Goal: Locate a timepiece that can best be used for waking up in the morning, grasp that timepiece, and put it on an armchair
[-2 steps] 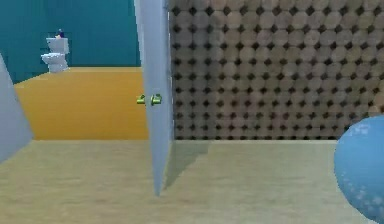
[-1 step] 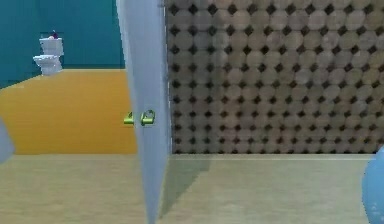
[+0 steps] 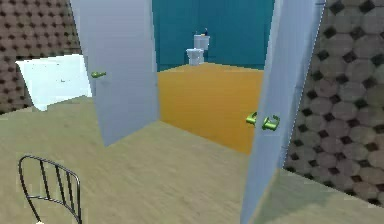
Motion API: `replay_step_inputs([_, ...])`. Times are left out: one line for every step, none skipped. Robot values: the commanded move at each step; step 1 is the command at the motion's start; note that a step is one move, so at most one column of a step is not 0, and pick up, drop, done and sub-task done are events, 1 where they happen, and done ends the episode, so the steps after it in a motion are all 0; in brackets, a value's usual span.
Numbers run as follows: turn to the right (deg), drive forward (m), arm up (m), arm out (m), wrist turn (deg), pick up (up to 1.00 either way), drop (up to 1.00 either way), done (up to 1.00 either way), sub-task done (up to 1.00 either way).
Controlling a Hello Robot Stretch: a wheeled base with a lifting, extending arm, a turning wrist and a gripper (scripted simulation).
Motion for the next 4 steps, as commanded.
replay_step_inputs([0.0, 0.95, 0.0, 0.0, 0.0, 0.0, 0.0, 0.0, 0.0])
replay_step_inputs([-45.0, 0.0, 0.0, 0.0, 0.0, 0.0, 0.0, 0.0, 0.0])
replay_step_inputs([-9.0, 0.0, 0.0, 0.0, 0.0, 0.0, 0.0, 0.0, 0.0])
replay_step_inputs([0.0, 0.9, 0.0, 0.0, 0.0, 0.0, 0.0, 0.0, 0.0])
